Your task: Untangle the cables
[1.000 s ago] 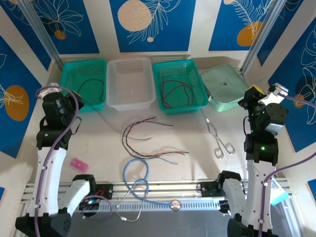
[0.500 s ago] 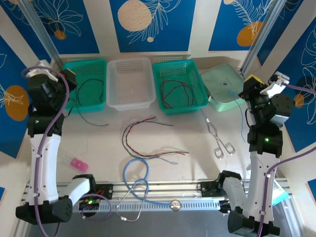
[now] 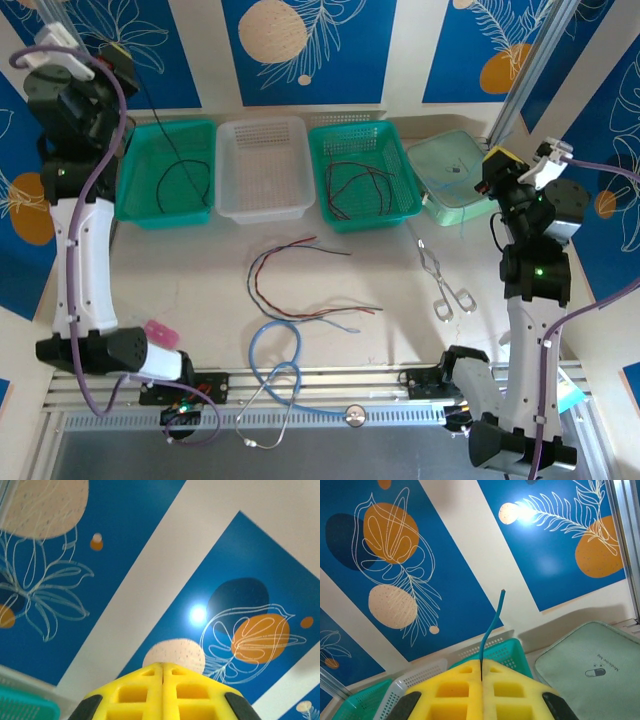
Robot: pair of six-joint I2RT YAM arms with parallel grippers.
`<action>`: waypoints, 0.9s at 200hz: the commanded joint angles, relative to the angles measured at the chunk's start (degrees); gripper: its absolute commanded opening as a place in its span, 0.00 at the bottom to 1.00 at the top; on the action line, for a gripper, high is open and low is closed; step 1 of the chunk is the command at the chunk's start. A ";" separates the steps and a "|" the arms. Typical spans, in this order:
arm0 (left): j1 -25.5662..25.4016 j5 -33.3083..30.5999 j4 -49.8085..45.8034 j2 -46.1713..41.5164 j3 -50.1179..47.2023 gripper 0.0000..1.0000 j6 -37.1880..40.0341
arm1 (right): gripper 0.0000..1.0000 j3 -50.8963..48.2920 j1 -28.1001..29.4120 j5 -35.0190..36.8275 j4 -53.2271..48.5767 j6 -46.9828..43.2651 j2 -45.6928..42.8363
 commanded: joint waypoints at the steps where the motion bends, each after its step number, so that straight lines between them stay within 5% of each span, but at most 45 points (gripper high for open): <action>1: 1.61 -0.96 2.62 3.66 7.07 0.00 2.12 | 0.00 1.82 0.40 -1.34 1.14 0.02 0.49; 70: 6.34 5.14 -1.69 19.04 16.85 0.00 -0.38 | 0.00 2.46 0.53 -3.08 0.75 -0.12 0.76; 180: 6.36 7.41 -3.43 24.58 -20.04 0.00 -4.86 | 0.00 2.10 3.08 -4.85 -0.44 0.37 -0.01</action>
